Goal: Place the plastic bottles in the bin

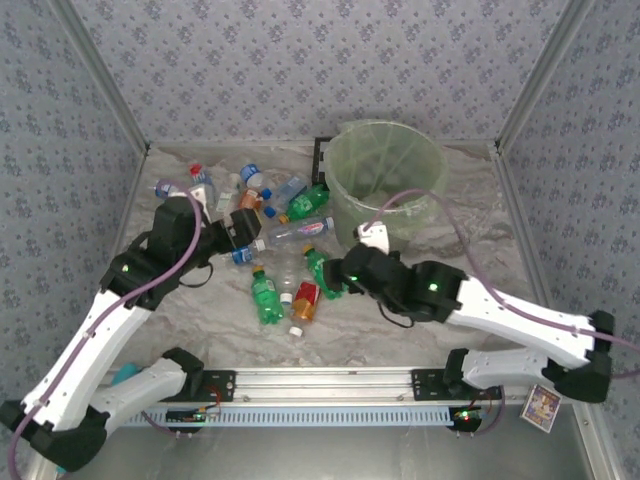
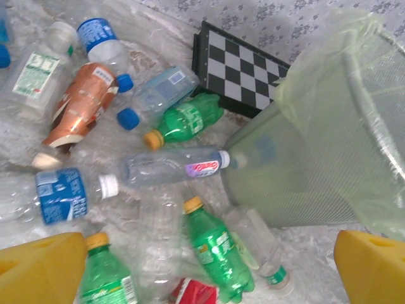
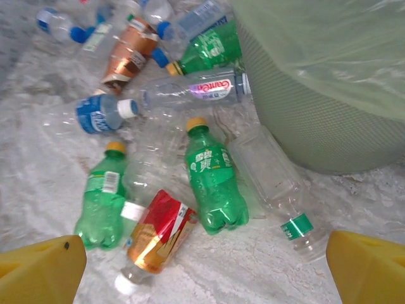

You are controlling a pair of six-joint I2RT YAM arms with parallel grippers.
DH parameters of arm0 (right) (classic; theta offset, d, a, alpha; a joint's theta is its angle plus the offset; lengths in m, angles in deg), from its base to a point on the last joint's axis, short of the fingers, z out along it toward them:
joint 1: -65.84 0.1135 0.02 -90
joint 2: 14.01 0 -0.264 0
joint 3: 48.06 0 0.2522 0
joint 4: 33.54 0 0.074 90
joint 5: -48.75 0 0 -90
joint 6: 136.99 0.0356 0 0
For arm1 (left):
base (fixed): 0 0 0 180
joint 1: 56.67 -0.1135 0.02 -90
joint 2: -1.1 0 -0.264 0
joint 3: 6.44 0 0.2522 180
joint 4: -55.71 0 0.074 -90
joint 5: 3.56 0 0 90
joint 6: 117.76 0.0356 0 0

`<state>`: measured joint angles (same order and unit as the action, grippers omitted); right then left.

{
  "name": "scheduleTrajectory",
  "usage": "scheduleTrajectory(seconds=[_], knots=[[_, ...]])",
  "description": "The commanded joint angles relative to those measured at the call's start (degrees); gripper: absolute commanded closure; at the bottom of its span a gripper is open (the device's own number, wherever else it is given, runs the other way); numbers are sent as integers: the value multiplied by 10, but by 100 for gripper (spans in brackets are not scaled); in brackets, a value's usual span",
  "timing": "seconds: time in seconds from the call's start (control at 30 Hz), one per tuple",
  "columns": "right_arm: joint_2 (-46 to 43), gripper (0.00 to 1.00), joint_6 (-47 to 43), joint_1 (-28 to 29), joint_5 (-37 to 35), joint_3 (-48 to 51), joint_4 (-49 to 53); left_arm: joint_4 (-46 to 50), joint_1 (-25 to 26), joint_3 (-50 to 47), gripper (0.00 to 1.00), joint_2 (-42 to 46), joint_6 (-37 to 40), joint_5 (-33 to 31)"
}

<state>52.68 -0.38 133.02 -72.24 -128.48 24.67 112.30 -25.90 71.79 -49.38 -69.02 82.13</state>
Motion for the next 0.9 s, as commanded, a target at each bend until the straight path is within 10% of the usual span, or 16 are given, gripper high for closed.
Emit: scheduleTrajectory(seconds=[0.0, 0.87], knots=[[49, 1, 92, 13, -70, -44, 37, 44, -11, -27, 0, 25, 29, 44], [363, 18, 315, 2, 153, -42, -96, 174, -34, -90, 0, 49, 15, 43]])
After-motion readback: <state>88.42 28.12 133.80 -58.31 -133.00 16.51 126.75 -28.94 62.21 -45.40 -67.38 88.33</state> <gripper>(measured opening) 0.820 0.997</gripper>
